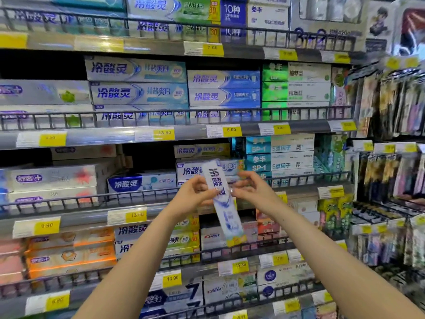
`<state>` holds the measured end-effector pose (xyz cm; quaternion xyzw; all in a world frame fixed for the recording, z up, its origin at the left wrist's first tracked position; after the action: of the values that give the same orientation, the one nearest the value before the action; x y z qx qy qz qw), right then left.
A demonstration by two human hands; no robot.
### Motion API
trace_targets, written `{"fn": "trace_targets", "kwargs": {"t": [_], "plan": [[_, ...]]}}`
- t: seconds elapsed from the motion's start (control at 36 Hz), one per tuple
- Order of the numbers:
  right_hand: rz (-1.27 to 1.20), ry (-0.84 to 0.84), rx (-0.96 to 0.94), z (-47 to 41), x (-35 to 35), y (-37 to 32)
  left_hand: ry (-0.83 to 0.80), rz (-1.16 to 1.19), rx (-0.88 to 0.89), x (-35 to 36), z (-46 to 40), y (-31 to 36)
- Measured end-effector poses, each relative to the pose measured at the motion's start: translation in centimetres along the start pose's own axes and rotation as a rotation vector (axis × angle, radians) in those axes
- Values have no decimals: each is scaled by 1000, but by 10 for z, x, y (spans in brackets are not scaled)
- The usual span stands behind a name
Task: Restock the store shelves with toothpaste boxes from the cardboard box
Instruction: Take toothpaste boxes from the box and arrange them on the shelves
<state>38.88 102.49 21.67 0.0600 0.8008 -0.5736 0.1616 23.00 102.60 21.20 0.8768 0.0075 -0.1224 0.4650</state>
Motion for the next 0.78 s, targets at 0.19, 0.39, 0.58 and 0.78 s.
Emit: {"fn": "trace_targets", "kwargs": {"t": [0.19,0.39,0.58,0.78], "plan": [[42,-54,92,-1,4,26,298,243,28,-41,-7,-3],[-89,189,-40,-22,-38,-10,563,-16,140,-107,5,15],[-24,404,-127,-38,-40,-28,526,-385,210,-115,2,26],[176,485,-149,-47,-28,-22,547,-504,281,-109,-7,31]]}}
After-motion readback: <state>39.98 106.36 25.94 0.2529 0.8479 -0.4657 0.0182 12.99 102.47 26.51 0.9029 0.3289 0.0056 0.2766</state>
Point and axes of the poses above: each hand's wrist, its own z-axis away from the middle knuckle, its own x-axis out of the palm, y = z × x, the point moved 10 cm from there along -z, towards the middle knuckle, and after that the axes turned 10 degrees about x, right-handed, at the moved point
